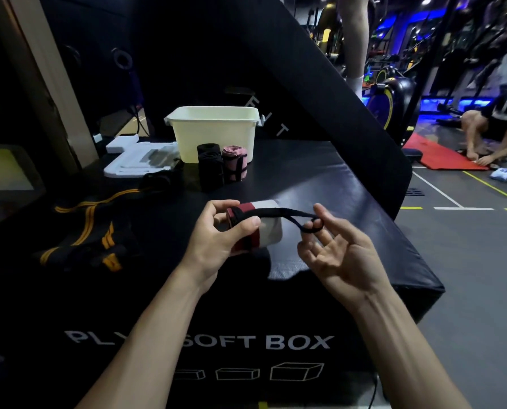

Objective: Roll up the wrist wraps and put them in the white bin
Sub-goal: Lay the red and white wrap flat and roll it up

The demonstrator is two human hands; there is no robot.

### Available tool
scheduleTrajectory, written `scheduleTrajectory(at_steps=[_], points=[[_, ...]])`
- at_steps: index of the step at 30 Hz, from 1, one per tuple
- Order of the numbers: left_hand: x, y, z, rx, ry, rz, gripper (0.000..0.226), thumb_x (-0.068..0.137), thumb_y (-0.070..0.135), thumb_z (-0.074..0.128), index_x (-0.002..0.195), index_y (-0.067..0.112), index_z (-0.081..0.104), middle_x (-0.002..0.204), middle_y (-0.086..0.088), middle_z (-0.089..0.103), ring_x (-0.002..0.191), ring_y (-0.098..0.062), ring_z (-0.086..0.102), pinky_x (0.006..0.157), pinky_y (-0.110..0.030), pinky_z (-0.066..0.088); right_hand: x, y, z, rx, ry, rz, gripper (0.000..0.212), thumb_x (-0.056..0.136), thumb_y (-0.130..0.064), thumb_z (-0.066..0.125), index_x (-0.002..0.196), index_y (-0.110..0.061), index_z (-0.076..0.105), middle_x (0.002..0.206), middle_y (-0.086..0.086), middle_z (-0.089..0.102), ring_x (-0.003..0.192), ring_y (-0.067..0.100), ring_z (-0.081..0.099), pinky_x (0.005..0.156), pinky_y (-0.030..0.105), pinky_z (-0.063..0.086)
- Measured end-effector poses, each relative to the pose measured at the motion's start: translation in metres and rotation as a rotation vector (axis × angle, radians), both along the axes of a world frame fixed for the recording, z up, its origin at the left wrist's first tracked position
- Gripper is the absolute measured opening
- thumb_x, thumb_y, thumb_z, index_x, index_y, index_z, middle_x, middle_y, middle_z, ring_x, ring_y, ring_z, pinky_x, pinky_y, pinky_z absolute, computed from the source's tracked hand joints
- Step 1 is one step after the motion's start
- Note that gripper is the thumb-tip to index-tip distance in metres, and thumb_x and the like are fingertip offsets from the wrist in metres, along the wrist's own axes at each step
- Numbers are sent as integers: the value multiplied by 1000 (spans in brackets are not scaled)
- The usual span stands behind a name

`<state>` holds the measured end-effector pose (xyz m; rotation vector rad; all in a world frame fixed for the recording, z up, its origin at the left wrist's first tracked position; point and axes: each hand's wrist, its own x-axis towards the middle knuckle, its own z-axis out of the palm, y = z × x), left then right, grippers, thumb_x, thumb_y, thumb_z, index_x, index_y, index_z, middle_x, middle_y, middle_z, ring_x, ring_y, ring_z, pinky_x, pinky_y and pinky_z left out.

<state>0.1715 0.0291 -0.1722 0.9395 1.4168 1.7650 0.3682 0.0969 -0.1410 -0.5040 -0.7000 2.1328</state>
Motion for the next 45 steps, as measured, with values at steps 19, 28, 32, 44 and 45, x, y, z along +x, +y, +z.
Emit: scheduleTrajectory(at_steps=[19, 28, 32, 44, 45], points=[[26, -2, 14, 1, -533, -257, 58, 90, 47, 68, 126, 3, 71, 133, -25, 65, 119, -33, 66, 88, -42, 59, -18, -10, -7, 116, -151, -87, 11, 95, -3, 60, 98, -13, 64, 80, 4, 71, 69, 11, 67, 56, 22, 57], [29, -11, 20, 71, -359, -357, 58, 93, 45, 63, 135, 6, 64, 137, -23, 63, 123, -33, 63, 84, -42, 58, -11, -1, -10, 214, -218, -107, 12, 97, -8, 60, 100, 2, 65, 87, 13, 73, 77, 18, 71, 72, 34, 64], [29, -14, 22, 105, -344, -409, 53, 93, 42, 63, 134, 9, 66, 133, -20, 66, 116, -29, 68, 80, -41, 60, -8, -2, -9, 291, -242, -108, 15, 99, -12, 58, 94, -3, 69, 88, 9, 75, 82, 16, 72, 75, 37, 63], [33, -8, 19, -22, -487, -569, 57, 75, 54, 77, 115, 13, 78, 114, -15, 74, 95, -29, 74, 63, -35, 63, -5, 2, -7, 374, -260, -12, 27, 90, -13, 63, 115, -3, 61, 88, 8, 67, 75, 15, 62, 64, 24, 53], [34, -7, 20, -54, -529, -554, 55, 82, 52, 67, 115, 9, 77, 111, -18, 73, 90, -30, 74, 58, -33, 62, -5, 2, -8, 387, -262, 2, 29, 89, -16, 64, 114, -2, 62, 92, 9, 68, 81, 18, 63, 68, 27, 54]])
